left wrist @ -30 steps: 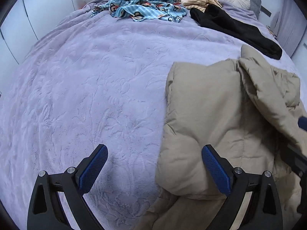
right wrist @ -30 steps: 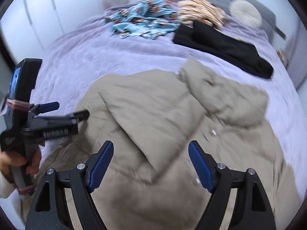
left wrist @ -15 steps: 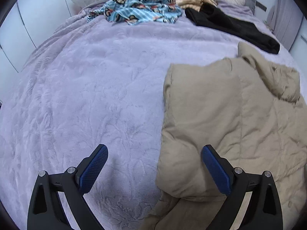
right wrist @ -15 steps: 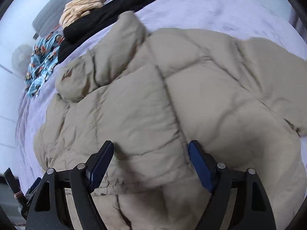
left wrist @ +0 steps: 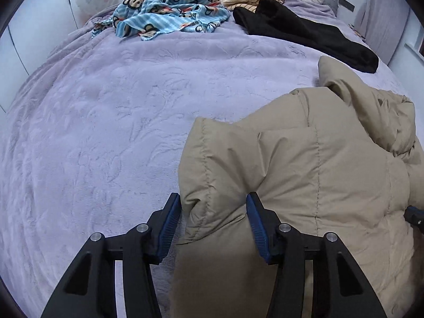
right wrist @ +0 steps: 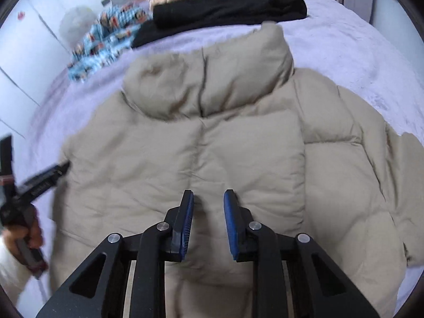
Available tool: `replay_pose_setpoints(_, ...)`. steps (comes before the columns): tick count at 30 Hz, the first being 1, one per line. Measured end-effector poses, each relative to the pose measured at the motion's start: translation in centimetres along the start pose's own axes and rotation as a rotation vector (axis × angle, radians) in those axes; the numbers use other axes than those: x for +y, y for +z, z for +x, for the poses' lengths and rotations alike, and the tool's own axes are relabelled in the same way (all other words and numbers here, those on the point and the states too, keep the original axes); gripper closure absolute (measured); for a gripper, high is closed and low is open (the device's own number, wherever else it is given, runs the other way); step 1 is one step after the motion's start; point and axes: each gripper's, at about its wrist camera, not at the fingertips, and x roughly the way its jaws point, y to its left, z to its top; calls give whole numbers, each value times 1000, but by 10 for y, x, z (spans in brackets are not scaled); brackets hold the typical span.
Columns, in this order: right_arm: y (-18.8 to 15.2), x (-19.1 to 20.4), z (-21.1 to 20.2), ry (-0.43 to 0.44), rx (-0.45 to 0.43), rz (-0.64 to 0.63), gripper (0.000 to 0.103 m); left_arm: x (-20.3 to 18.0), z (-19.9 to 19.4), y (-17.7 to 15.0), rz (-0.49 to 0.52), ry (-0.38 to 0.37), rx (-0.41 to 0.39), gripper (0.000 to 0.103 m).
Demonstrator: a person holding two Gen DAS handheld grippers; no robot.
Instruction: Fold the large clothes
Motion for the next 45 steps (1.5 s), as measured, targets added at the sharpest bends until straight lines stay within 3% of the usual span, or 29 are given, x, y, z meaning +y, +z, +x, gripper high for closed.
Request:
replay_pose_setpoints(4, -5, -24, 12, 42, -1, 41, 100, 7, 1, 0, -26, 18, 4, 35)
replay_pose_setpoints(10, -11, -63, -14, 12, -24, 158, 100, 8, -18, 5, 4, 64, 9, 35)
replay_pose_setpoints(15, -27, -93, -38, 45, -27, 295, 95, 1, -48, -1, 36, 86, 7, 35)
replay_pose_setpoints(25, -78, -111, -76, 164, 14, 426, 91, -59, -90, -47, 99, -5, 85, 35)
replay_pose_setpoints(28, -90, -114, -84, 174, 23, 444, 81, -78, -97, -57, 111, -29, 104, 35)
replay_pose_setpoints(30, -97, -119, -89, 174, 20, 457, 63, -90, -100, -64, 124, -41, 116, 35)
replay_pose_setpoints(32, -102, -123, -95, 169, 10, 469, 54, -102, -102, -70, 144, -45, 128, 34)
replay_pose_setpoints(34, -109, -129, -99, 177, 4, 485, 53, -112, -106, -75, 158, -42, 131, 3)
replay_pose_setpoints(35, -111, -132, -101, 181, 4, 492, 52, -117, -109, -78, 162, -36, 114, 1)
replay_pose_setpoints(45, -139, -182, -124, 199, -33, 585, 27, -170, -111, -90, 200, -74, 156, 1)
